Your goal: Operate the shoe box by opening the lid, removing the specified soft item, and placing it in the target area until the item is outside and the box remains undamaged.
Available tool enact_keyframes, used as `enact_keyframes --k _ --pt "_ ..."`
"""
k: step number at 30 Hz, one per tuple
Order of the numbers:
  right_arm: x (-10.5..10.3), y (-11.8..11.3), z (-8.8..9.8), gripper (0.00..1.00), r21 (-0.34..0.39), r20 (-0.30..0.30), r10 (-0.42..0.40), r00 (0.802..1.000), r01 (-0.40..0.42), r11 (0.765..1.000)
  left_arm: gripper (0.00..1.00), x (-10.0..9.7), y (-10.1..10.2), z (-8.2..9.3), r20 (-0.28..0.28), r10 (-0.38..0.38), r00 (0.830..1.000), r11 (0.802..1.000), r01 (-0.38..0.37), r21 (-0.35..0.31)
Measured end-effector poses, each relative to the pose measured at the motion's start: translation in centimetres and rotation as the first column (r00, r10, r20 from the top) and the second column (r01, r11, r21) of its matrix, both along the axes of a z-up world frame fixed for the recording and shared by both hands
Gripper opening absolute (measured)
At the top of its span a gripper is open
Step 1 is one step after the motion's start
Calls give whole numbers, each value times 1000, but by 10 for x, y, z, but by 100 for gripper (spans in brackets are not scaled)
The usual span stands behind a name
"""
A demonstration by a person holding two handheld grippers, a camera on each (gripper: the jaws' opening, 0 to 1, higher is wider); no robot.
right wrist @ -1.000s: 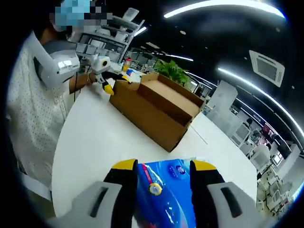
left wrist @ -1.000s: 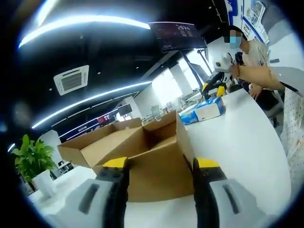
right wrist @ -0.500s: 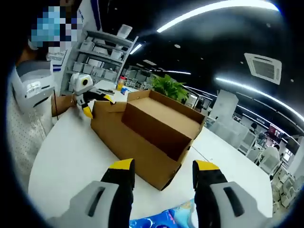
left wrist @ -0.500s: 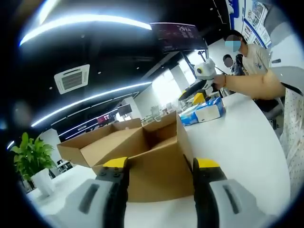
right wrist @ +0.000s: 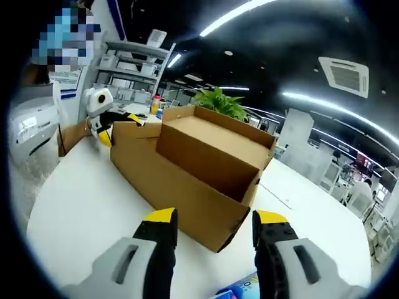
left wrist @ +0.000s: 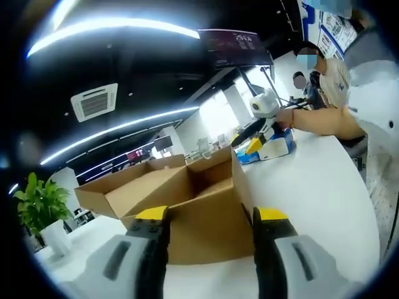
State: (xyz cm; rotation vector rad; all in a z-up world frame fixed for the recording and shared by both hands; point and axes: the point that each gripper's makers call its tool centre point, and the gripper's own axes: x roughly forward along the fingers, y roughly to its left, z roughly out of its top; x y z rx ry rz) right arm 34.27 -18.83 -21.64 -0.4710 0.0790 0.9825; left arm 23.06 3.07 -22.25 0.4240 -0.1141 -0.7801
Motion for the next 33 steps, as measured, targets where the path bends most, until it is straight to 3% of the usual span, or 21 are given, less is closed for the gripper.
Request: enact_keyframes --k 6,16,21,28,31,33 --pt "2 2 -3 47 -8 3 -18 1000 18 1000 54 0 0 0 -10 -4 1000 1000 4 -14" --pt "-4 8 -1 52 0 -17 -32 999 32 999 53 -1 6 4 -44 -9 999 998 7 -56" --pt "-6 10 -3 55 -36 6 -40 999 40 999 53 -1 8 6 -57 -16 998 997 12 -71" --pt "-12 9 0 53 -4 -25 -24 999 24 1000 52 -2 12 9 -97 -33 995 994 23 -105" --pt "-14 7 1 52 4 -34 -16 999 16 1000 50 -3 13 12 -151 -61 987 985 35 -171" --pt "-16 6 1 52 3 -36 -11 999 11 1000 50 -1 14 13 -161 -68 985 984 40 -174"
